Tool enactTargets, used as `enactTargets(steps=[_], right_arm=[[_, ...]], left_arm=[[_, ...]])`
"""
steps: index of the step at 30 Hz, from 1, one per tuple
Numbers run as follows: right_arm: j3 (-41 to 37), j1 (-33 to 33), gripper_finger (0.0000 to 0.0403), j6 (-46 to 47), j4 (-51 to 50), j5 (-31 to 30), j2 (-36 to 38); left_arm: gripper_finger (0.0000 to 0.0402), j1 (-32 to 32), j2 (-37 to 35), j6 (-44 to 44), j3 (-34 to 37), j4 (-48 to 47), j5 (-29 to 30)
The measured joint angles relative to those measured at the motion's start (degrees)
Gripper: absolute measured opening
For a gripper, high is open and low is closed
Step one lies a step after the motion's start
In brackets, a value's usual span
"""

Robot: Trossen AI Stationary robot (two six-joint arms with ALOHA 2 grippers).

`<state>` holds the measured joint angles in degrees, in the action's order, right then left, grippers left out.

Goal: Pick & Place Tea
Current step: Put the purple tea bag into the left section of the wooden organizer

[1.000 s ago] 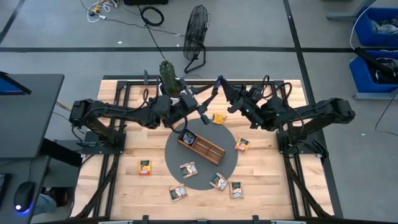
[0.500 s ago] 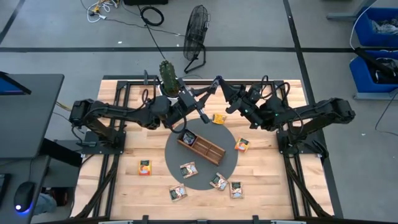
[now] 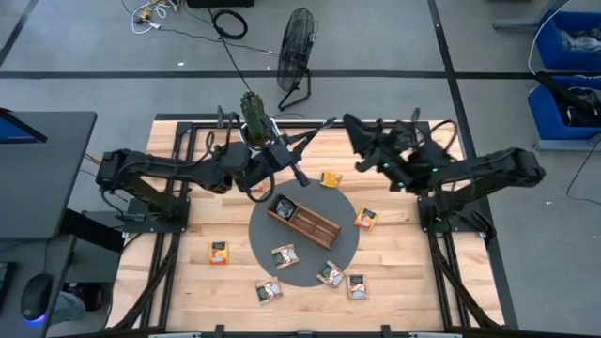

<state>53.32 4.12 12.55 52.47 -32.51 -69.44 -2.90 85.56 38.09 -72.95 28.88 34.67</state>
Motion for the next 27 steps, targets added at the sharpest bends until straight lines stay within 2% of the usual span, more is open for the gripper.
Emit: enactTargets(steps=[7, 11, 15, 19, 23, 27], right_arm=[[0.0, 0.4, 0.0146, -1.0, -15.5, 4.9, 9.7], [0.0, 1.3, 0.0149, -0.8, -29.5, 6.5, 14.5], [0.0, 2.6, 0.0137, 1.1, -46.4, 6.6, 17.5], [0.0, 4.0, 0.0116, 5.8, -62.0, 8.6, 17.8], [0.0, 5.5, 0.0091, 10.0, -71.3, 11.4, 16.4], [-0.1, 6.7, 0.0064, 10.8, -75.0, 11.2, 14.4]], left_arm=[[0.0002, 0.1, -8.8, -0.4, -0.3, -27.3, -2.8], [0.0002, 0.1, -9.6, -5.0, -6.9, -49.8, -5.5], [0.0002, 0.2, -6.5, -9.5, -15.4, -69.8, -10.9], [0.0002, 0.2, -1.6, -12.5, -21.6, -84.3, -14.6], [0.0002, 0.4, 4.0, -13.9, -24.3, -94.4, -17.4], [0.0002, 0.9, 9.6, -14.8, -24.4, -99.8, -21.3]])
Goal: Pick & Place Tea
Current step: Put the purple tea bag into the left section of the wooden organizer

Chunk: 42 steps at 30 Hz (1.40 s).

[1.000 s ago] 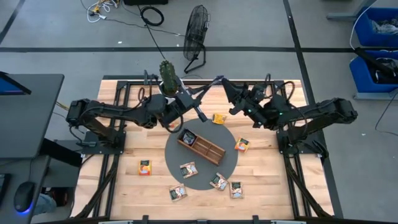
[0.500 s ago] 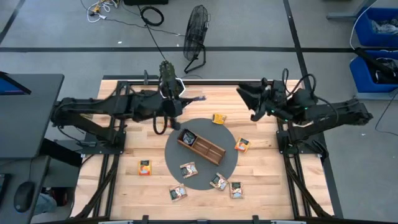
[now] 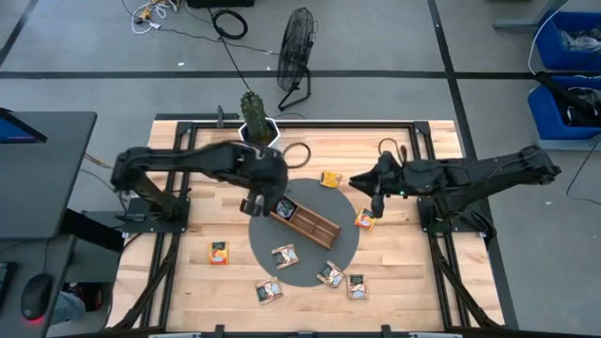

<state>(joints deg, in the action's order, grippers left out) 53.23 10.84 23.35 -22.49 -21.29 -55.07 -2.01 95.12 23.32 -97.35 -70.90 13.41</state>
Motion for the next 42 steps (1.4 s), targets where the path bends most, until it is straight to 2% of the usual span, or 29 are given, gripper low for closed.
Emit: enactTargets(steps=[4, 8, 12, 25, 29, 33, 42], right_arm=[[0.0, 0.3, 0.0040, 0.0, 0.0, -0.1, -2.1], [0.0, 0.3, 0.0028, 0.2, -0.2, -0.1, -3.8], [0.0, 0.3, 0.0020, 0.2, -0.4, -0.1, -4.6], [0.0, 0.3, 0.0015, 0.0, -0.8, -0.1, -4.7], [0.0, 0.3, 0.0015, 0.0, -0.8, -0.1, -4.7], [0.0, 0.3, 0.0015, 0.0, -0.8, -0.1, -4.7], [0.0, 0.3, 0.0015, 0.1, -0.8, 0.0, -4.7]], left_arm=[[0.0002, 0.3, 6.5, -0.1, 0.0, -4.7, -3.2], [0.0002, 0.3, 11.8, 0.3, 0.0, -10.0, -3.4], [0.0002, 0.3, 15.0, 0.6, 0.0, -10.1, -3.4], [0.0002, -0.7, 15.7, 5.6, 0.0, -5.3, -3.1], [0.0002, -0.9, 15.7, 5.6, -0.1, -6.2, 1.5], [0.0002, -0.3, 15.7, 5.6, -1.5, -8.6, 3.0], [0.0002, -2.1, 15.7, 10.4, -6.6, -6.0, 2.9]])
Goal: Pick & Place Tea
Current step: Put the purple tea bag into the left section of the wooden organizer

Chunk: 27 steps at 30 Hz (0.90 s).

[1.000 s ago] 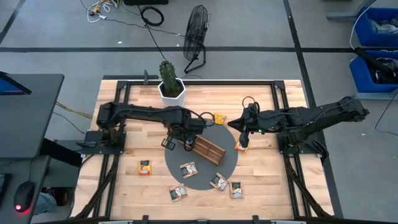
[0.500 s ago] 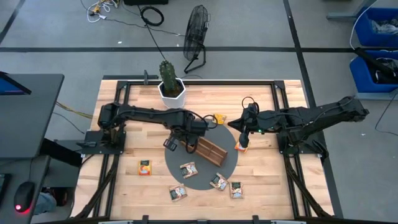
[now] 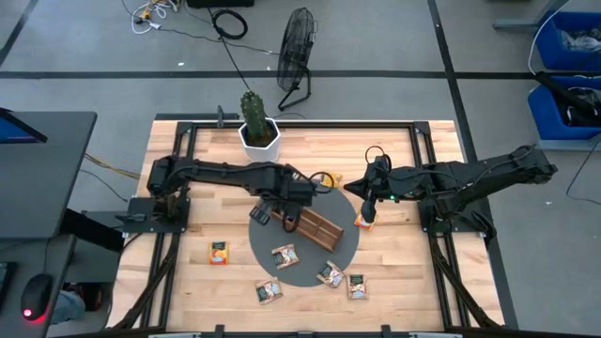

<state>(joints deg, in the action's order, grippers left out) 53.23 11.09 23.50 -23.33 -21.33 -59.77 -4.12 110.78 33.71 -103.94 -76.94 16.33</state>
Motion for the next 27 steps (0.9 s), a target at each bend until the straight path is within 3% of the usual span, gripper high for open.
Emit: enactTargets(steps=[27], right_arm=[[0.0, 0.0, 0.0015, 0.1, -0.9, 0.4, 0.0]], left_arm=[[0.0002, -1.6, 8.5, -0.5, 0.1, 0.9, -3.1]])
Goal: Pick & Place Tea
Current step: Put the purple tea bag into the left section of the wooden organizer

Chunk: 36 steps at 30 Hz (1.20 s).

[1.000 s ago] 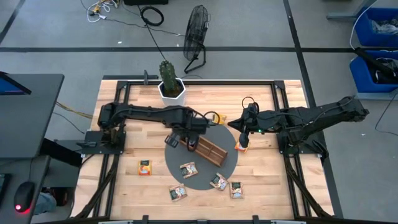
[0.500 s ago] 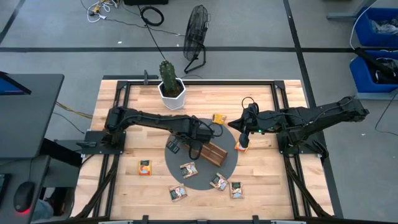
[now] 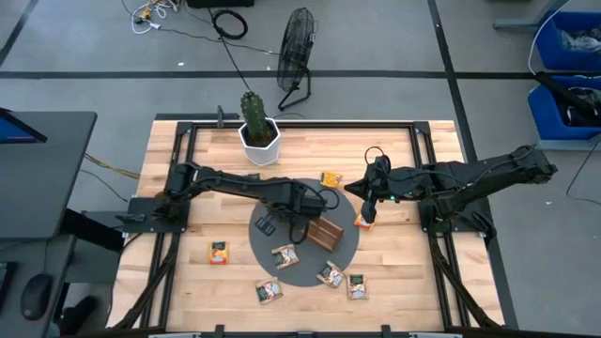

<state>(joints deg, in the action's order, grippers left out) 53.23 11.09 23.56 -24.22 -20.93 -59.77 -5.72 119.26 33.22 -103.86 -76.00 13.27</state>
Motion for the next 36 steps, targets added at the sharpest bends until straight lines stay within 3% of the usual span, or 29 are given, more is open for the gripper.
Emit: enactTargets(steps=[24, 36], right_arm=[[0.0, 0.0, 0.0015, 1.3, -0.8, 0.0, 0.0], [0.0, 0.0, 0.0015, 1.2, -0.8, 0.0, 0.0]], left_arm=[[0.0004, 0.6, 3.6, 0.4, 0.0, 3.5, 1.9], [0.0077, 0.8, 3.6, 0.1, 0.0, 5.0, 2.5]])
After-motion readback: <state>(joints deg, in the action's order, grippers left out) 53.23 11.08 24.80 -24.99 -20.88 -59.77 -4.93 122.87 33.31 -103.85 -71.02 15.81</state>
